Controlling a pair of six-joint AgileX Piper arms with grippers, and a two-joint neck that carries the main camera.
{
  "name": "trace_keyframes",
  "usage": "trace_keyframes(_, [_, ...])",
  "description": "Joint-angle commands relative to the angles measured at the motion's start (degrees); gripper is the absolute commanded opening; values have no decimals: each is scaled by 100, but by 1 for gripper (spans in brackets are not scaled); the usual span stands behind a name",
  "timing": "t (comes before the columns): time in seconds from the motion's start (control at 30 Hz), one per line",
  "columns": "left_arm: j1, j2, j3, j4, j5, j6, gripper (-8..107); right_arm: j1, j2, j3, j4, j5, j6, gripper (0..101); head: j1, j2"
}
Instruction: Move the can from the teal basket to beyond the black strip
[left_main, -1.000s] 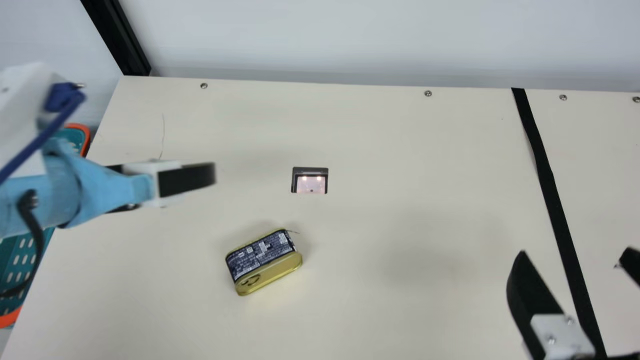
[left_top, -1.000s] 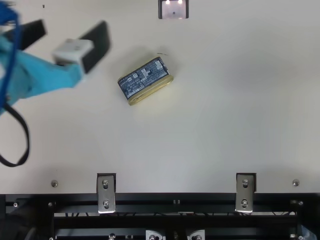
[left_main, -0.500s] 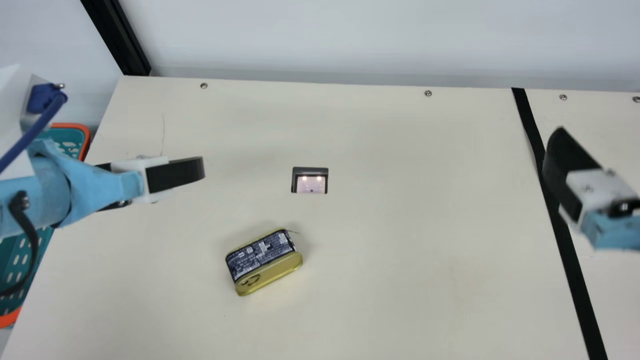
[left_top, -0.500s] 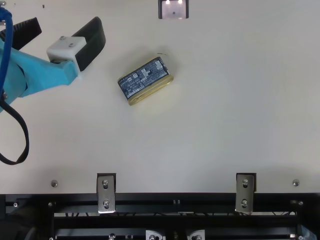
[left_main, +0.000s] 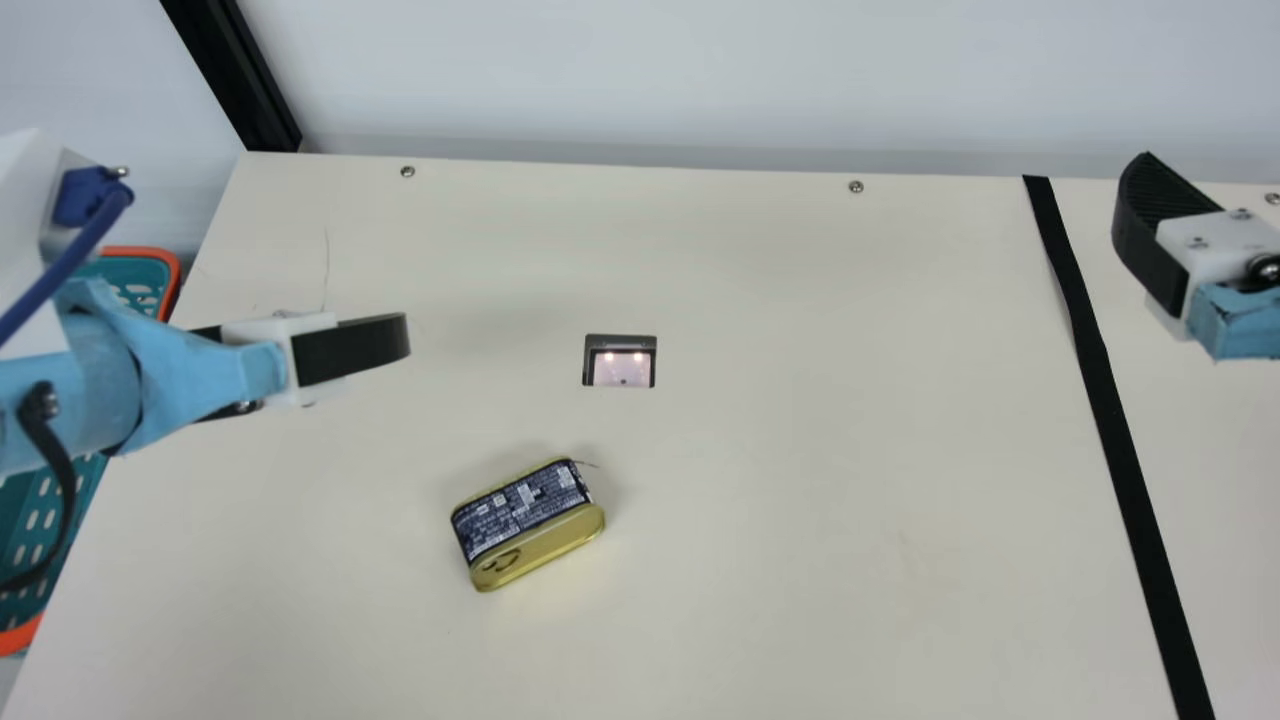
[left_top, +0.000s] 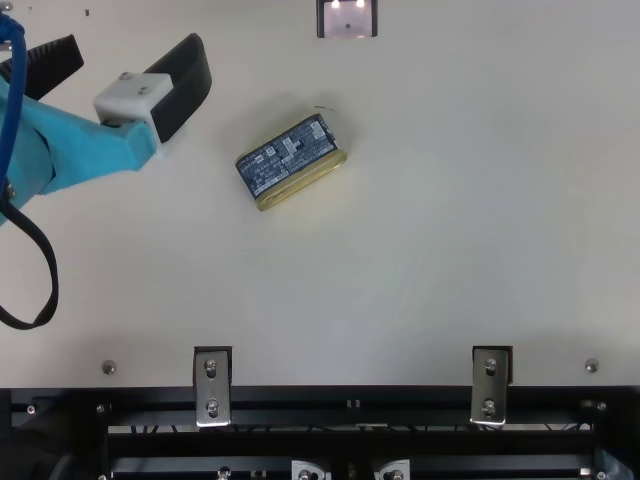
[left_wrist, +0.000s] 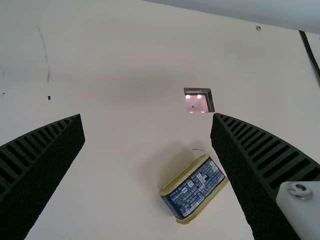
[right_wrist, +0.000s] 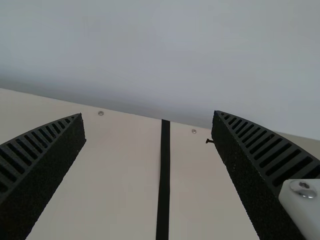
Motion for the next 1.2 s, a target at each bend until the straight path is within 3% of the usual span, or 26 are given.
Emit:
trace_keyframes(0.0, [0, 0, 0, 0, 0, 0, 90, -22, 256, -164, -37, -5, -51, 101, -17, -10])
trace_keyframes(0.27, [0, 0, 0, 0, 0, 0, 90, -200, 1475, -1338, 491, 273, -863, 101, -17, -10])
trace_keyframes(0.47, [0, 0, 0, 0, 0, 0, 90, -447, 2409, -2311, 1270, 924, -1831, 101, -17, -10])
trace_keyframes(0.6, [0, 0, 0, 0, 0, 0, 90, -583, 2918, -2705, 1649, 1436, -2411, 101, -17, -10])
trace_keyframes(0.8, [0, 0, 0, 0, 0, 0, 90, -690, 3436, -2854, 2116, 2121, -3196, 101, -17, -10])
trace_keyframes(1.17, [0, 0, 0, 0, 0, 0, 90, -771, 3815, -2469, 3334, 3296, -4873, 101, -17, -10])
